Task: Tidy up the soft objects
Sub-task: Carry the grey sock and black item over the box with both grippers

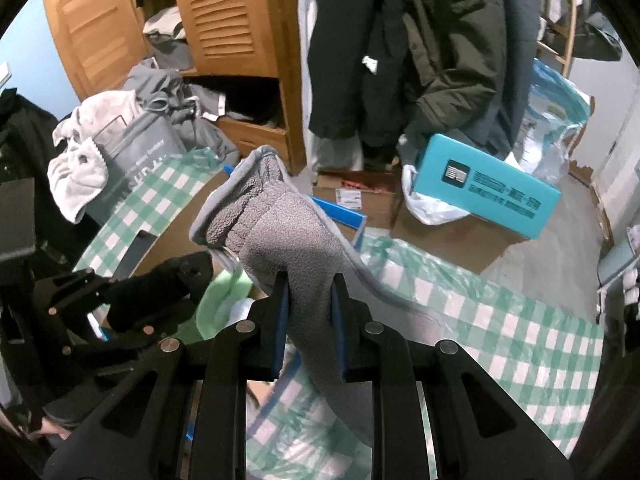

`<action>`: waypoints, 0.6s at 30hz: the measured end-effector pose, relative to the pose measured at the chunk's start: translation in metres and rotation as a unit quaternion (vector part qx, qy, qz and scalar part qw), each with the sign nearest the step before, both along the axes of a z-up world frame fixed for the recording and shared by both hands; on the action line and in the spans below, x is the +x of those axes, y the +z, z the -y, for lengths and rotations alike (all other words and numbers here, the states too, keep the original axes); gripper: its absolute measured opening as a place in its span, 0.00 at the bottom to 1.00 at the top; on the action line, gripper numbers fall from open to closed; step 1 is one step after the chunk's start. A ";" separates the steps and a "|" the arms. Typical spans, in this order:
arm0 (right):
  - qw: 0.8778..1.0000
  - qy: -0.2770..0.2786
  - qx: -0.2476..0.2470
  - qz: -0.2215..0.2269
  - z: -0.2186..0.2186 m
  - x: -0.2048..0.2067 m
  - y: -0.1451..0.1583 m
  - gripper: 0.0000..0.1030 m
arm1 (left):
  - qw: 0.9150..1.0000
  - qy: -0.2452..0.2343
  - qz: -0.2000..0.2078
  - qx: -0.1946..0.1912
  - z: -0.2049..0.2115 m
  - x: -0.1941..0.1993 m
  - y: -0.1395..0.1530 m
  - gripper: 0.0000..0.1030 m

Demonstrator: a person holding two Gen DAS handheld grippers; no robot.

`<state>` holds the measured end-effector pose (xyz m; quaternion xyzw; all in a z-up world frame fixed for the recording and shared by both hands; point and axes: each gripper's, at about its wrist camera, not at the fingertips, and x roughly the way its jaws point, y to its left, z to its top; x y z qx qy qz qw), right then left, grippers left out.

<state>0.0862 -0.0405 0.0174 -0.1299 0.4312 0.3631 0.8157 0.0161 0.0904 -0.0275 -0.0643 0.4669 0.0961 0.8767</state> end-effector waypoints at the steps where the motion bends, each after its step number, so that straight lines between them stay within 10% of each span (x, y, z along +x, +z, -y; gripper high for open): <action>1: 1.000 0.002 -0.001 -0.001 -0.004 0.001 0.000 0.17 | 1.000 0.002 -0.001 -0.001 -0.002 0.000 -0.001 0.36; 18: 0.998 0.044 -0.041 -0.026 -0.074 0.008 -0.031 0.17 | 0.999 0.039 -0.025 -0.024 -0.041 -0.005 -0.019 0.36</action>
